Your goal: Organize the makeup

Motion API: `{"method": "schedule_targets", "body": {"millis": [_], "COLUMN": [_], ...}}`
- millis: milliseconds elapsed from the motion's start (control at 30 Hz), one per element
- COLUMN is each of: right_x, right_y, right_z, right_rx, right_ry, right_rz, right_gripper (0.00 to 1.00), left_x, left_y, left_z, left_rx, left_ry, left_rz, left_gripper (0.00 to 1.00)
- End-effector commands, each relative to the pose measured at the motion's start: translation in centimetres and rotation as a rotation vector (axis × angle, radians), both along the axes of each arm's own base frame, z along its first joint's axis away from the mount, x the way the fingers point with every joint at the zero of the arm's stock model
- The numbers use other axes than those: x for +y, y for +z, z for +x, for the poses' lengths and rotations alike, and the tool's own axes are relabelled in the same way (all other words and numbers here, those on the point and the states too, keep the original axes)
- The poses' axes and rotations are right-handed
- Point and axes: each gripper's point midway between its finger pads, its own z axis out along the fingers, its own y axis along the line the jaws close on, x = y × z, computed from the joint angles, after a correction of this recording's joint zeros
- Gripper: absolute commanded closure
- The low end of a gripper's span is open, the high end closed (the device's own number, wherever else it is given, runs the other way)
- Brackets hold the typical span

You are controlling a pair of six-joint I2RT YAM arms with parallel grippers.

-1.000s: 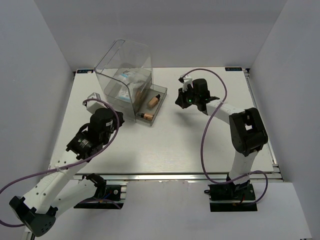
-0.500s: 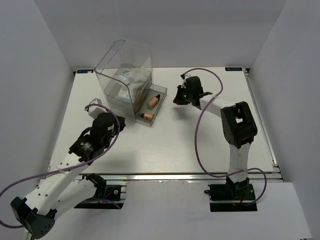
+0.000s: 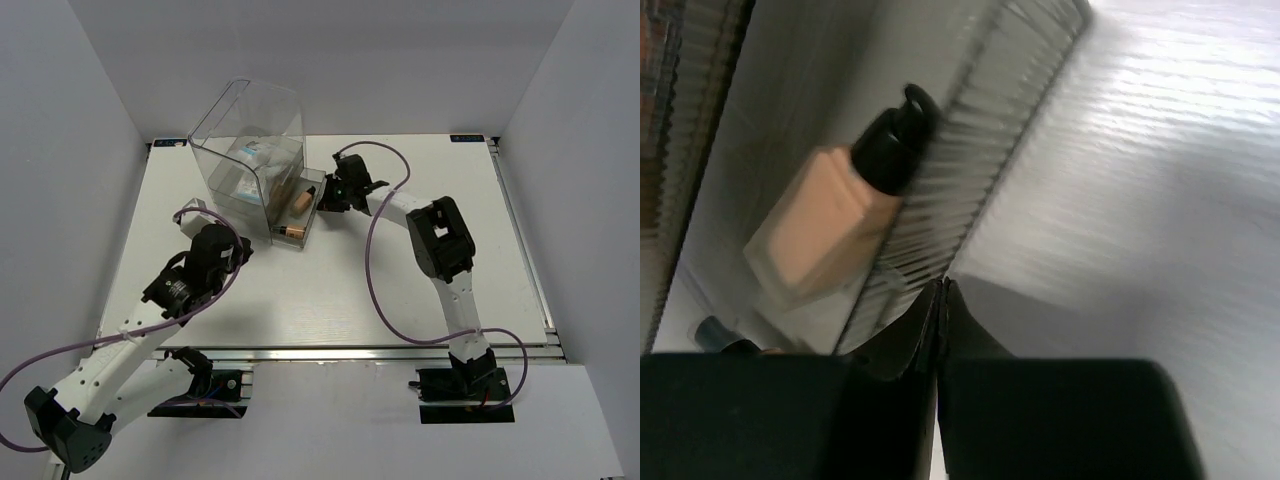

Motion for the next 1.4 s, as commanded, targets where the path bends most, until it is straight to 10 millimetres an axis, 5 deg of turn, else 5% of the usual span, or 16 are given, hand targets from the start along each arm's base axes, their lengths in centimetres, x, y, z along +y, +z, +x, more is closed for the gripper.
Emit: {"method": "schedule_targets", "body": {"millis": [0, 300, 600, 767, 867, 900, 933, 1000, 1033, 1100, 1133, 1167, 1200, 1233, 1267, 1367], "right_x": [4.0, 8.3, 11.8, 12.0, 10.7, 9.5, 8.6, 6.1, 5.1, 2.3, 1.3, -0.6, -2.4, -3.4, -5.4, -9.0], "right_y": [2.9, 3.9, 4.1, 4.7, 4.7, 4.5, 4.3, 4.5, 5.5, 4.8, 8.0, 6.0, 6.6, 10.6, 9.2, 12.0], "right_z": [0.8, 2.0, 0.5, 0.3, 0.6, 0.9, 0.8, 0.4, 0.0, -0.6, -0.7, -2.2, -1.9, -2.0, -3.1, -4.3], "right_rx": [-0.03, -0.025, 0.037, 0.018, 0.003, -0.015, -0.017, -0.057, -0.07, -0.128, -0.216, -0.205, -0.292, -0.418, -0.408, -0.454], "right_ry": [0.05, 0.109, 0.143, 0.162, 0.147, 0.148, 0.148, 0.192, 0.214, 0.274, 0.286, 0.292, 0.307, 0.305, 0.301, 0.287], "right_rz": [0.14, 0.28, 0.406, 0.422, 0.367, 0.332, 0.312, 0.25, 0.222, 0.129, 0.122, 0.072, 0.011, 0.012, -0.025, -0.075], "right_gripper": [1.0, 0.94, 0.91, 0.84, 0.79, 0.75, 0.69, 0.25, 0.11, 0.11, 0.11, 0.11, 0.11, 0.11, 0.11, 0.11], "left_x": [0.3, 0.4, 0.1, -0.2, -0.2, -0.2, -0.2, -0.1, -0.1, -0.2, -0.2, -0.2, -0.6, -0.8, -0.9, -1.7], "left_y": [1.4, 1.6, 1.7, 1.8, 2.0, 2.2, 2.3, 2.7, 3.1, 3.5, 3.6, 3.5, 3.7, 3.6, 3.6, 3.8], "left_z": [0.2, 0.3, 0.1, 0.2, 0.3, 0.3, 0.3, 0.3, 0.4, 0.5, 0.5, 0.6, 0.7, 0.8, 0.9, 1.1], "left_rx": [-0.014, 0.01, 0.019, 0.015, 0.005, -0.001, -0.009, -0.029, -0.048, -0.077, -0.084, -0.086, -0.096, -0.099, -0.1, -0.115], "left_ry": [0.022, 0.032, 0.029, 0.022, 0.019, 0.015, 0.013, 0.008, 0.002, -0.007, -0.016, -0.021, -0.039, -0.056, -0.065, -0.104], "left_rz": [-0.013, -0.006, -0.032, -0.042, -0.044, -0.044, -0.046, -0.042, -0.04, -0.046, -0.037, -0.033, -0.039, -0.028, -0.026, -0.025], "left_gripper": [0.91, 0.91, 0.92, 0.91, 0.79, 0.71, 0.51, 0.33, 0.26, 0.1, 0.07, 0.02, 0.02, 0.02, 0.02, 0.02]}}
